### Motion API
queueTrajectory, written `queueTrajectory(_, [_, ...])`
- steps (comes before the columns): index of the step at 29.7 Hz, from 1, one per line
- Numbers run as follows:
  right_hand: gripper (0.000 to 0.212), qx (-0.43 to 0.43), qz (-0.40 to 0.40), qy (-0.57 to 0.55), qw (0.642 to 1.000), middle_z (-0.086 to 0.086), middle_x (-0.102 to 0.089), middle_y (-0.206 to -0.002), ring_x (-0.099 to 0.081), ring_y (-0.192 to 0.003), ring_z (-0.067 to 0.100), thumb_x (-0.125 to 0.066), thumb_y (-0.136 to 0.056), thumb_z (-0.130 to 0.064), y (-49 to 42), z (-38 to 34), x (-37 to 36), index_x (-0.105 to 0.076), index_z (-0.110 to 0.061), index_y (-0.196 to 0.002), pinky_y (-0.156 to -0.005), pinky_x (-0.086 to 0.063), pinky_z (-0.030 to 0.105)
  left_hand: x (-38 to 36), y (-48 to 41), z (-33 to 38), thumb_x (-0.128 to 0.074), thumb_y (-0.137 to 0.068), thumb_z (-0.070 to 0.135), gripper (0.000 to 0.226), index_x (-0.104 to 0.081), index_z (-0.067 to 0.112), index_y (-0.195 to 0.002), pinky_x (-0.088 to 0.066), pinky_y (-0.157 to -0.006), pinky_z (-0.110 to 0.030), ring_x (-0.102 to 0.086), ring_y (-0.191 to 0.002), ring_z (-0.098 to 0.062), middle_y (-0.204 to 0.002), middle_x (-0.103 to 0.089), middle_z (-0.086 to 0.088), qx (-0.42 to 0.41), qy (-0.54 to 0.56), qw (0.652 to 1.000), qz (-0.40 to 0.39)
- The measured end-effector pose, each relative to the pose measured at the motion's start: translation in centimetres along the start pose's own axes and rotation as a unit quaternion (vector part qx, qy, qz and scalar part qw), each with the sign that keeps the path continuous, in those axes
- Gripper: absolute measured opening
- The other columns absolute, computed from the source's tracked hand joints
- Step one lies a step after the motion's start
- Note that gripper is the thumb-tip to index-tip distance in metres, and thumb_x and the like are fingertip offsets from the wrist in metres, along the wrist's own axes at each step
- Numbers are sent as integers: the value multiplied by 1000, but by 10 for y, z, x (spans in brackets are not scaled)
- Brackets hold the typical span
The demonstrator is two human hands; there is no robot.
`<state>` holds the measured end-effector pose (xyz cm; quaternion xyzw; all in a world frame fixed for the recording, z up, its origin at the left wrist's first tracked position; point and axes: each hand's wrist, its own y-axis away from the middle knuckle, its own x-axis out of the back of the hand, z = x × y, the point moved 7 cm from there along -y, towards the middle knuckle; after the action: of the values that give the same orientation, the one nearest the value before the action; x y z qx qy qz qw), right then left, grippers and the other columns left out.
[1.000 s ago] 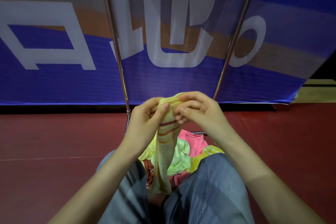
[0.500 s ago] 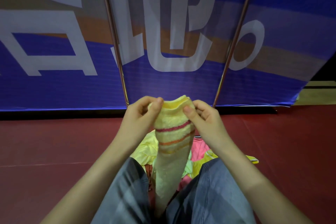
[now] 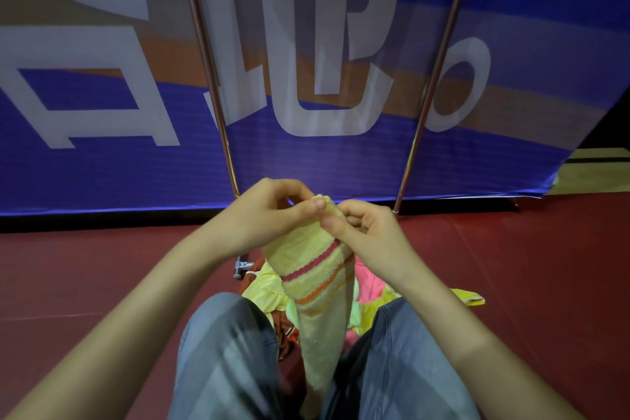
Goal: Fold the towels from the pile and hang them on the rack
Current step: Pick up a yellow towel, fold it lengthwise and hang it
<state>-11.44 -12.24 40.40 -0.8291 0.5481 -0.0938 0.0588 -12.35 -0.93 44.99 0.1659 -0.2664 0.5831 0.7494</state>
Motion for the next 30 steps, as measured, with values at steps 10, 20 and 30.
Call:
queueTrajectory(10, [16,-57,-55,-74,994,-12,-68,-74,-61,-71,-7,-53,-85,-5,3,27,-8,-61,-18,-87,-71,-49,10,9,4,10,-46,-91,27,21,-58,14,-79,-36,-57,-17,-47,-61,-2,-64,-51,9,-56,-66,993,77])
queueTrajectory(20, [15,-158,-79,-10,984,7,-59,-83,-54,-69,-2,-50,-90,-8,20,85,-4,-62,-1,-87,-67,-43,15,48,15,-10,-44,-92,25,22,-53,23,-72,-38,-54,-11,-47,-60,-5,-67,-51,6,-14,-48,988,148])
queueTrajectory(30, [21,-99,-156,6,983,-16,-54,-46,-47,-45,-6,-55,-88,-10,4,-15,-3,-58,-15,-68,-47,-35,5,-11,5,-13,-41,-80,59,54,-66,12,-90,-47,-83,-22,-60,-87,-6,-90,-66,-2,-28,43,999,-9])
